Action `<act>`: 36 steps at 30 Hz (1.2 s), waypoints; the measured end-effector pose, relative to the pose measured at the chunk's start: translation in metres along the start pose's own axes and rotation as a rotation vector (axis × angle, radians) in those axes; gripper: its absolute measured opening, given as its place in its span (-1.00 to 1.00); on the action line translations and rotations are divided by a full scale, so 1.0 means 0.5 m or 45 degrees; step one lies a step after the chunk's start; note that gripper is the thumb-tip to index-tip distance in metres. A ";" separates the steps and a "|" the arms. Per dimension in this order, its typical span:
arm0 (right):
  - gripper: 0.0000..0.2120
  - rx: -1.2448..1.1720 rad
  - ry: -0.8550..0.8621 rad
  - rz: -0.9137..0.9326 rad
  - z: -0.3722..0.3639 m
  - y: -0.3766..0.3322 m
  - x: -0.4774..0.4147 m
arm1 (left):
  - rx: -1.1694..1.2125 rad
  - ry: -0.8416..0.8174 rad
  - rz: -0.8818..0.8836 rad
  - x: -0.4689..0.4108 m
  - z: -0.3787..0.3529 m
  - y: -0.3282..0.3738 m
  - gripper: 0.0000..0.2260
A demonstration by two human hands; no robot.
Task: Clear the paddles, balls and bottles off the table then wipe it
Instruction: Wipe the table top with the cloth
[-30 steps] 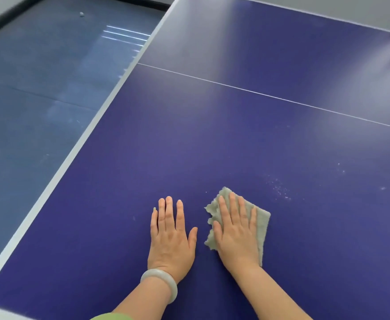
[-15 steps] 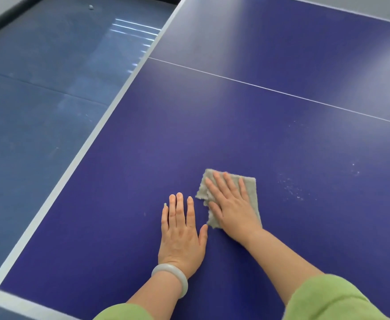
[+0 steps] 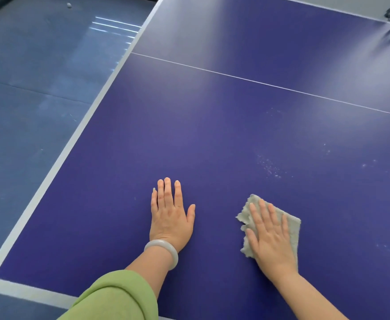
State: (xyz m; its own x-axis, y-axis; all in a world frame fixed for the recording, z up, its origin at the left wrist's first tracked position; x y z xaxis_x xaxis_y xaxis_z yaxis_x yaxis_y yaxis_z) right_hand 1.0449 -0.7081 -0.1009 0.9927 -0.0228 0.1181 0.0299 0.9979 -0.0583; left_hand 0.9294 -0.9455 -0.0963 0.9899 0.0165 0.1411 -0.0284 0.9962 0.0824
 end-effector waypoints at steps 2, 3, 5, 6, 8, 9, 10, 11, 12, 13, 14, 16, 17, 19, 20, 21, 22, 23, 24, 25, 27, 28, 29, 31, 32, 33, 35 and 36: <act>-0.44 -0.108 0.041 -0.546 0.004 0.079 0.046 | -0.003 0.016 -0.002 0.002 -0.001 -0.001 -0.37; -0.43 -0.147 0.062 -0.733 0.004 0.091 0.058 | -0.004 0.015 -0.003 0.002 -0.001 -0.001 -0.38; -0.40 -0.153 0.065 -0.811 0.007 0.056 0.062 | -0.005 0.012 0.000 0.003 0.001 0.001 -0.36; -0.42 -0.142 0.066 -0.722 0.008 0.022 0.058 | -0.004 0.014 0.002 0.003 0.003 0.003 -0.35; -0.41 -0.130 0.056 -0.390 0.005 -0.045 0.054 | -0.002 0.005 0.003 0.004 0.006 0.006 -0.35; -0.41 -0.098 0.038 -0.170 0.001 -0.064 0.061 | -0.008 -0.004 0.002 0.005 0.007 0.006 -0.35; -0.42 -0.063 0.011 0.013 0.000 -0.065 0.072 | -0.020 -0.016 0.001 0.005 0.007 0.005 -0.35; -0.43 -0.029 -0.003 0.120 -0.001 -0.047 0.084 | -0.036 -0.031 0.001 0.005 0.009 0.005 -0.35; -0.43 0.001 -0.013 0.137 -0.004 -0.014 0.099 | -0.049 -0.044 0.006 0.005 0.012 0.005 -0.36; -0.41 0.016 -0.012 0.053 -0.006 0.024 0.113 | -0.056 -0.054 0.016 0.005 0.016 0.007 -0.36; -0.40 0.000 -0.008 -0.109 -0.007 0.064 0.126 | -0.049 -0.067 0.029 0.005 0.023 0.013 -0.37; -0.36 -0.073 0.020 -0.446 -0.009 0.112 0.143 | 0.024 -0.081 0.002 0.013 0.035 0.036 -0.39; -0.35 -0.113 0.035 -0.543 -0.010 0.111 0.142 | 0.078 -0.075 -0.068 0.024 0.039 0.057 -0.40; -0.36 -0.122 0.064 -0.521 -0.002 0.072 0.142 | 0.161 -0.064 -0.266 0.063 0.041 0.114 -0.42; -0.38 -0.107 0.065 -0.410 0.000 0.048 0.150 | 0.199 -0.065 -0.354 0.086 0.038 0.146 -0.43; -0.39 -0.084 0.062 -0.251 -0.001 0.030 0.165 | 0.228 -0.078 -0.424 0.108 0.031 0.178 -0.43; -0.40 -0.062 0.043 -0.070 -0.004 0.024 0.188 | 0.239 -0.100 -0.479 0.130 0.027 0.209 -0.43; -0.41 -0.044 0.016 0.075 -0.005 0.030 0.218 | 0.228 -0.124 -0.527 0.150 0.017 0.235 -0.43; -0.41 -0.035 -0.001 0.154 -0.004 0.055 0.250 | 0.189 -0.146 -0.568 0.169 0.004 0.258 -0.42; -0.41 -0.018 -0.001 0.155 -0.008 0.094 0.282 | 0.136 -0.159 -0.602 0.188 -0.009 0.275 -0.41; -0.42 0.027 0.011 -0.092 -0.016 0.191 0.342 | 0.013 -0.176 -0.666 0.221 -0.032 0.297 -0.36; -0.42 0.004 0.003 -0.330 -0.017 0.241 0.366 | -0.040 -0.183 -0.691 0.233 -0.046 0.302 -0.31; -0.42 -0.050 0.001 -0.594 -0.017 0.283 0.382 | -0.082 -0.166 -0.704 0.240 -0.058 0.305 -0.26; -0.44 -0.150 0.005 -1.000 -0.015 0.314 0.384 | -0.148 -0.140 -0.705 0.244 -0.072 0.305 -0.18; -0.44 -0.156 0.024 -1.085 -0.013 0.302 0.369 | -0.155 -0.122 -0.707 0.243 -0.071 0.306 -0.17; -0.44 -0.136 0.056 -1.069 -0.011 0.277 0.349 | -0.153 -0.112 -0.711 0.242 -0.074 0.307 -0.16; -0.41 -0.109 0.139 -0.828 -0.003 0.205 0.307 | -0.161 -0.126 -0.704 0.243 -0.075 0.307 -0.17; -0.40 -0.095 0.132 -0.621 -0.003 0.168 0.297 | -0.158 -0.125 -0.703 0.243 -0.076 0.307 -0.17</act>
State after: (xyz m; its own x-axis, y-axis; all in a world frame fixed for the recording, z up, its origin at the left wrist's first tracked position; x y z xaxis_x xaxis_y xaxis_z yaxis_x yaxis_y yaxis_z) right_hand 1.1949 -0.6276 -0.0899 0.8675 -0.4948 0.0504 0.4974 0.8626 -0.0920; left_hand 1.0508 -0.7873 -0.1041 0.8357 -0.5109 0.2015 0.5113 0.8577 0.0544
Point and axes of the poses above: each hand's wrist, its own x-axis away from the middle knuckle, its own z-axis out of the back of the hand, y = z × x, the point moved 2 cm from there along -x, towards the middle knuckle, and after that the axes turned 12 degrees about z, right-handed, at the moved point
